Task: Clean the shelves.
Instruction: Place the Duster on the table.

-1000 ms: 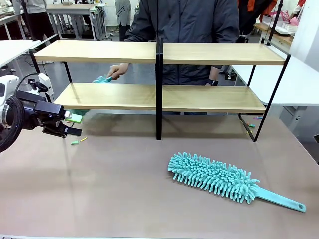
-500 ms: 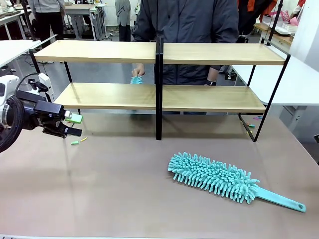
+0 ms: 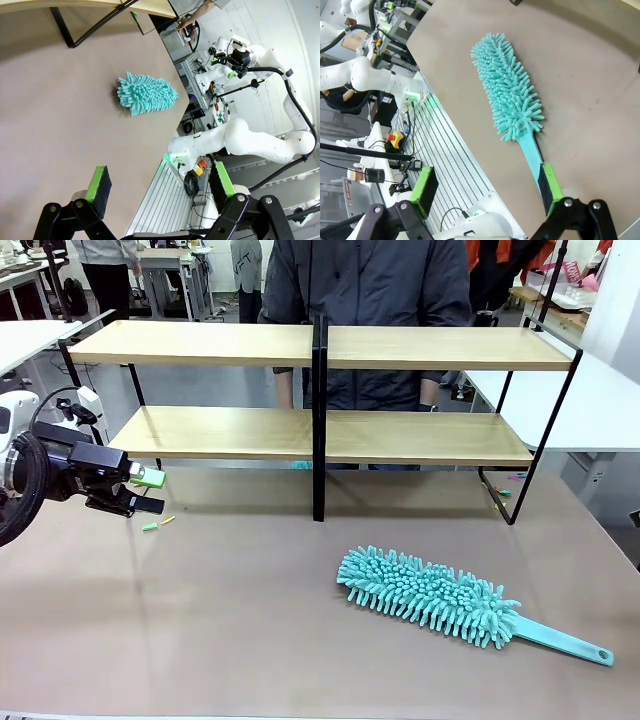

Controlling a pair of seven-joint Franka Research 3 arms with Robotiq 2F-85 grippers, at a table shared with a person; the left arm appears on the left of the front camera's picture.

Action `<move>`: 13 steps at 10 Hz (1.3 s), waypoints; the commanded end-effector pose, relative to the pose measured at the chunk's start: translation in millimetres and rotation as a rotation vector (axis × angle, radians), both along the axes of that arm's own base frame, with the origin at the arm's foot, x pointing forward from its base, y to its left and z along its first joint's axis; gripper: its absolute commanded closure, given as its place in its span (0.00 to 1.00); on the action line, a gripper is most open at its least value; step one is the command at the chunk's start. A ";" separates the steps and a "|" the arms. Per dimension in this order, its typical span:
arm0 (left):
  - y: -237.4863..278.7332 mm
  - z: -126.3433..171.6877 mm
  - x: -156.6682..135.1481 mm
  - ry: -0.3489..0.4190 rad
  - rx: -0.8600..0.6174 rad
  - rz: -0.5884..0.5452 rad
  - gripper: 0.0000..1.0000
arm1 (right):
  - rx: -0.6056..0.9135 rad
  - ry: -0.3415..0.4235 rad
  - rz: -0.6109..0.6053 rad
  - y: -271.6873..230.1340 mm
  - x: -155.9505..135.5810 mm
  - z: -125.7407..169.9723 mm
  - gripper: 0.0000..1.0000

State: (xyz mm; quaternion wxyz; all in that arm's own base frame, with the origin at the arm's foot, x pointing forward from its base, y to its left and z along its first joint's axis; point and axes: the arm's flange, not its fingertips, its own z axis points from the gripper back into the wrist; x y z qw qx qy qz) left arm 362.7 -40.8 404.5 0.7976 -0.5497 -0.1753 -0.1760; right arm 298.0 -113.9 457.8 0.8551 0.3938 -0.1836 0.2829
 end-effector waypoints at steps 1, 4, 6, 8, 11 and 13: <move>-2.9 1.2 0.0 -0.017 -0.028 0.004 0.00 | 0.004 -0.018 0.004 -0.3 0.9 0.0 0.00; -2.9 1.2 0.0 -0.017 -0.028 0.004 0.00 | 0.004 -0.018 0.004 -0.3 0.9 0.0 0.00; -2.9 1.2 0.0 -0.017 -0.028 0.004 0.00 | 0.004 -0.018 0.004 -0.3 0.9 0.0 0.00; -2.9 1.2 0.0 -0.017 -0.028 0.004 0.00 | 0.004 -0.018 0.004 -0.3 0.9 0.0 0.00; -2.9 1.2 0.0 -0.017 -0.028 0.004 0.00 | 0.004 -0.018 0.004 -0.3 0.9 0.0 0.00; -2.9 1.2 0.0 -0.017 -0.028 0.004 0.00 | 0.004 -0.018 0.004 -0.3 0.9 0.0 0.00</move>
